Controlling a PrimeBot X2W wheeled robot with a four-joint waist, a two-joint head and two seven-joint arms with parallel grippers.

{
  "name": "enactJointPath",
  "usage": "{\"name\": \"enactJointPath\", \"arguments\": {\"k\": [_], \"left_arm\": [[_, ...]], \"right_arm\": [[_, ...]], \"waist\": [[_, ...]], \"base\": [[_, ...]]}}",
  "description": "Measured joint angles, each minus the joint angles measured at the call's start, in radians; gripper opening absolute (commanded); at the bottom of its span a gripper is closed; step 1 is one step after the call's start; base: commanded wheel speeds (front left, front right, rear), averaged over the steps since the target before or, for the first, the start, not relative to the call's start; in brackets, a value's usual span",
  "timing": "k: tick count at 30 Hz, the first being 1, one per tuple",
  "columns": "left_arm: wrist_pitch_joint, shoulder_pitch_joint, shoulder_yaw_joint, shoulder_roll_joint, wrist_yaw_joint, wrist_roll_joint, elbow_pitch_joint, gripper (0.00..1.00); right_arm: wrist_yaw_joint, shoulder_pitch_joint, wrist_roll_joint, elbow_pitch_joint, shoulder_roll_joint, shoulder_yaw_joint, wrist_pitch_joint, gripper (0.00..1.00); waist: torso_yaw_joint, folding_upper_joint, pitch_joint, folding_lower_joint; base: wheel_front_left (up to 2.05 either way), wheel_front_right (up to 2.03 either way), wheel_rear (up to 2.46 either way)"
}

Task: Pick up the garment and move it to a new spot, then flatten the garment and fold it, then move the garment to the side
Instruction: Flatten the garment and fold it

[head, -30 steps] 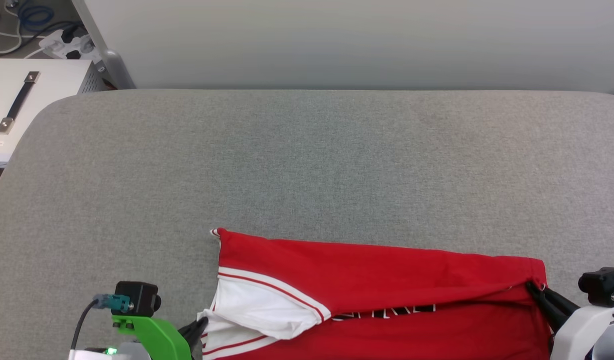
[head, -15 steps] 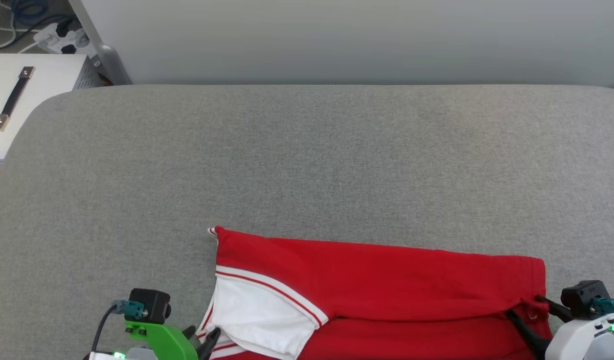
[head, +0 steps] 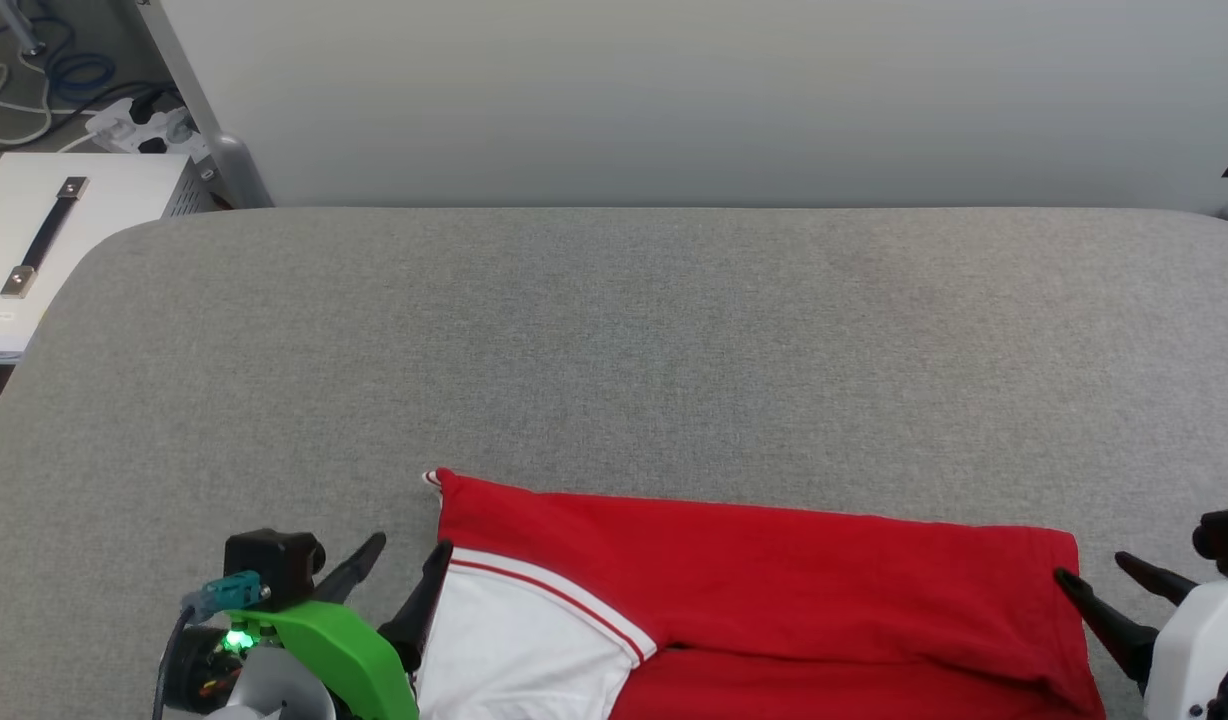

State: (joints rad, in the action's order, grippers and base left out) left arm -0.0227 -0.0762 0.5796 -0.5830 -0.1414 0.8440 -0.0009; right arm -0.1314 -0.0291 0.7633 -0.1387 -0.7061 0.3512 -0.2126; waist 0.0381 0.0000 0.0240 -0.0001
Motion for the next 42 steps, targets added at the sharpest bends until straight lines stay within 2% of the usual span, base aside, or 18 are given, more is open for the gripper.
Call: {"name": "enactJointPath", "arguments": {"k": [4,8,11,14,17,21,23,24,25,34,38,39,40,41,42], "left_arm": [[0.105,-0.019,-0.012,0.016,-0.008,-0.056,-0.002,1.00],[0.235,-0.033,-0.035,0.046,-0.008,-0.110,0.016,1.00],[0.272,-0.041,-0.058,0.066,-0.008,-0.180,0.032,1.00],[0.279,-0.050,-0.131,0.114,-0.005,-0.268,0.012,1.00],[0.279,-0.047,-0.219,0.174,0.028,-0.362,-0.022,1.00],[0.279,-0.021,-0.283,0.231,0.087,-0.434,-0.009,1.00],[0.279,-0.009,-0.313,0.255,0.122,-0.459,0.000,1.00],[0.279,-0.007,-0.358,0.286,0.166,-0.492,0.005,1.00],[0.279,-0.007,-0.373,0.296,0.178,-0.503,0.007,1.00],[0.279,-0.007,-0.462,0.362,0.251,-0.580,0.033,1.00],[0.279,-0.007,-0.474,0.370,0.260,-0.590,0.047,1.00],[0.279,-0.006,-0.477,0.371,0.261,-0.593,0.050,1.00],[0.279,-0.006,-0.480,0.373,0.262,-0.595,0.052,1.00],[0.279,-0.006,-0.481,0.374,0.262,-0.598,0.053,1.00],[0.279,-0.005,-0.483,0.376,0.262,-0.600,0.054,1.00]], "right_arm": [[0.000,0.011,-0.001,0.022,0.024,-0.089,-0.091,1.00],[0.000,0.034,-0.026,0.023,0.092,-0.177,-0.207,1.00],[0.000,0.051,-0.065,0.016,0.151,-0.241,-0.285,1.00],[0.000,0.059,-0.104,0.014,0.207,-0.306,-0.341,1.00],[0.000,0.065,-0.150,0.011,0.258,-0.363,-0.380,1.00],[0.000,0.071,-0.188,-0.011,0.307,-0.421,-0.435,1.00],[0.000,0.071,-0.202,-0.016,0.324,-0.442,-0.443,1.00],[0.000,0.071,-0.208,-0.018,0.338,-0.458,-0.448,1.00],[0.000,0.070,-0.208,-0.021,0.345,-0.463,-0.448,1.00],[0.009,0.064,-0.194,-0.034,0.379,-0.429,-0.447,1.00],[0.009,0.057,-0.181,-0.039,0.392,-0.399,-0.438,1.00],[0.009,0.055,-0.178,-0.041,0.393,-0.391,-0.437,0.84],[0.009,0.052,-0.177,-0.044,0.394,-0.384,-0.435,0.46],[0.009,0.050,-0.176,-0.048,0.395,-0.380,-0.433,0.29],[0.009,0.049,-0.175,-0.052,0.396,-0.376,-0.424,0.05]], "waist": [[0.001,0.0000,0.005,0.0000],[0.005,0.0000,0.017,0.0000],[0.010,0.0000,0.030,0.0000],[0.017,0.0000,0.046,0.0000],[0.027,0.0000,0.066,0.0000],[0.039,0.0000,0.088,0.0000],[0.046,0.0000,0.099,0.0000],[0.055,0.0000,0.114,0.0000],[0.058,0.0000,0.120,0.0000],[0.076,0.0000,0.143,0.0000],[0.072,0.0000,0.135,0.0000],[0.071,0.0000,0.132,0.0000],[0.070,0.0000,0.129,0.0000],[0.069,0.0000,0.126,0.0000],[0.068,0.0000,0.123,0.0000]], "base": [[0.00,0.00,0.00],[0.00,0.00,0.00],[0.00,0.00,0.00],[0.00,0.00,0.00],[0.00,0.00,0.00],[0.00,0.00,0.00],[0.00,0.00,0.00],[0.00,0.00,0.00],[0.00,0.00,0.00],[0.00,0.00,0.00],[0.00,0.00,0.00],[0.00,0.00,0.00],[0.00,0.00,0.00],[0.00,0.00,0.00],[0.00,0.00,0.00]]}}
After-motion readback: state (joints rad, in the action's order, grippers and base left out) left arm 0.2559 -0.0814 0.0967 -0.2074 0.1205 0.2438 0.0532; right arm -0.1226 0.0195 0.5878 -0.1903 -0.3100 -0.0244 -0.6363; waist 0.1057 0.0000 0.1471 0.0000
